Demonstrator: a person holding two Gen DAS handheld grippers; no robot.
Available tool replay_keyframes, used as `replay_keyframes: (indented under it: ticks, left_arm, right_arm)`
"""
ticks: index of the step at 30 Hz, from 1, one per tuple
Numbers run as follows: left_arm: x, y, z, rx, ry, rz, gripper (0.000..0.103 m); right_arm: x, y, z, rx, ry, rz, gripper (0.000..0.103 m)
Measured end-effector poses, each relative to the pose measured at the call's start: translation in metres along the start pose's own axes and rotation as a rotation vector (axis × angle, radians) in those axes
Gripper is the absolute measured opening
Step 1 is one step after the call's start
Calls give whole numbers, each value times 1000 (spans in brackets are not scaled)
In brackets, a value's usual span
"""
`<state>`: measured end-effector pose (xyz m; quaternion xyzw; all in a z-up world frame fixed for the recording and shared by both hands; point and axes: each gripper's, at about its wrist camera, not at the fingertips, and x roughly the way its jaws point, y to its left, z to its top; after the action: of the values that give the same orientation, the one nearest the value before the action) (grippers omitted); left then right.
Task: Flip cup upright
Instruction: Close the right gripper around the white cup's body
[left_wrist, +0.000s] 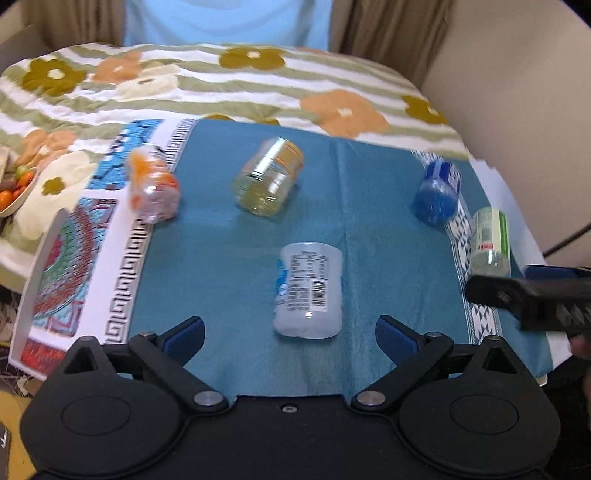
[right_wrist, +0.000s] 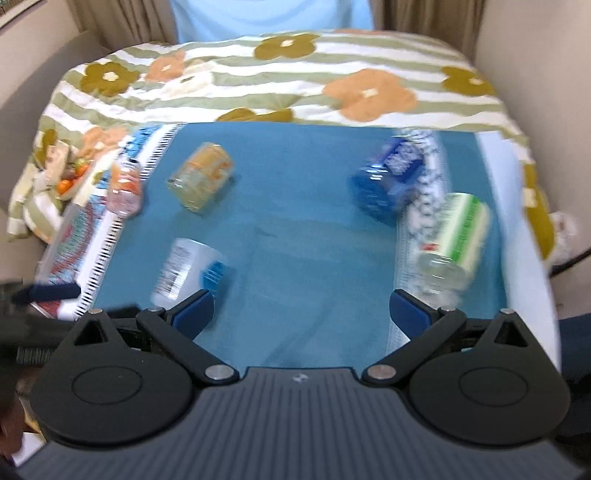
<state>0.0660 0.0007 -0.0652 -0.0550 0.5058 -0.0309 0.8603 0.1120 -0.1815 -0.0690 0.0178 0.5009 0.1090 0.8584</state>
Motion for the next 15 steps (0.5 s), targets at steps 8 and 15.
replay_keyframes:
  ticks: [8,15]
  left_arm:
    - [-15,44,-14,-96,-30,40,101]
    - [-12,75,-29,-140,-5,45,101]
  right_arm:
    - [61,34,28,101,125,150,103]
    - [108,48,37,216,229,208,103]
